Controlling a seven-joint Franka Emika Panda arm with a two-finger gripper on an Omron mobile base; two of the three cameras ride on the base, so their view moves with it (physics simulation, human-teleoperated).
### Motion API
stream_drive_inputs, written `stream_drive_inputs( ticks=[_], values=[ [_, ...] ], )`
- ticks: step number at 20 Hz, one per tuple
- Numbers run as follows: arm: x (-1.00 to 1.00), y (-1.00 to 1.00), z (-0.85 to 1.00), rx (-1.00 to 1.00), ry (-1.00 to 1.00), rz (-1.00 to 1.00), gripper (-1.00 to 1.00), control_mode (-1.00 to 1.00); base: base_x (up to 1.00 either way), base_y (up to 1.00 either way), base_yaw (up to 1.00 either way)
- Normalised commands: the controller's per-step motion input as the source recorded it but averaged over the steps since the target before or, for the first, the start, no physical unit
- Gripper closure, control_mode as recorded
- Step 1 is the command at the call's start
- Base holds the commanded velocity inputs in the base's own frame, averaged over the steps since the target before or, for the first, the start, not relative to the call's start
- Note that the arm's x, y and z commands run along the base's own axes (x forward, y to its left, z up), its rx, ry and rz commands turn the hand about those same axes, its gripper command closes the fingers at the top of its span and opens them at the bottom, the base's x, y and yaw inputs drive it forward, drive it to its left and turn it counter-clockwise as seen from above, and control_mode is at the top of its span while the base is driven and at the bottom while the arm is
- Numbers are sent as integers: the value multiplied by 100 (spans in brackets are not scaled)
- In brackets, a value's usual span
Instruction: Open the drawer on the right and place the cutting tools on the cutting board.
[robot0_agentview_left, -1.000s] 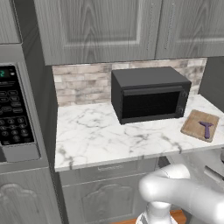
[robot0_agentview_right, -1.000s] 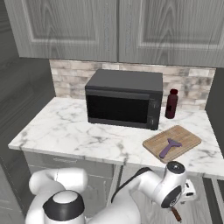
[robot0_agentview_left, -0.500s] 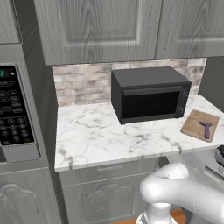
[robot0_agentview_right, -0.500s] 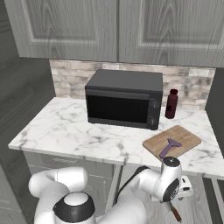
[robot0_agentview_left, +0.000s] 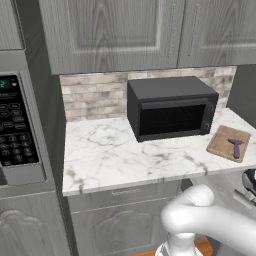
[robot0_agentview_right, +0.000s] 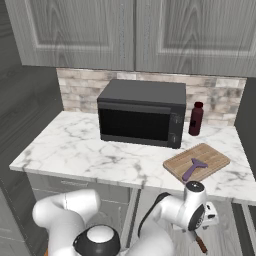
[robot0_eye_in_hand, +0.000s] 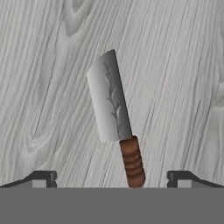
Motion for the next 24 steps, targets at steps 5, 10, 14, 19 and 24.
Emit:
stream_drive_inputs(
  ticks=[5,10,14,19,24],
  values=[
    [1,-13,-27,0,3,0,-100,-100,0,0,0],
    [0,-20,-28,0,3,0,-100,-100,0,0,0],
    [1,-18,-21,0,2,0,-100,-100,0,0,0],
    [2,-18,-22,0,0,0,-100,-100,0,0,0],
    [0,-14,-23,0,0,0,-100,-100,0,0,0]
  ],
)
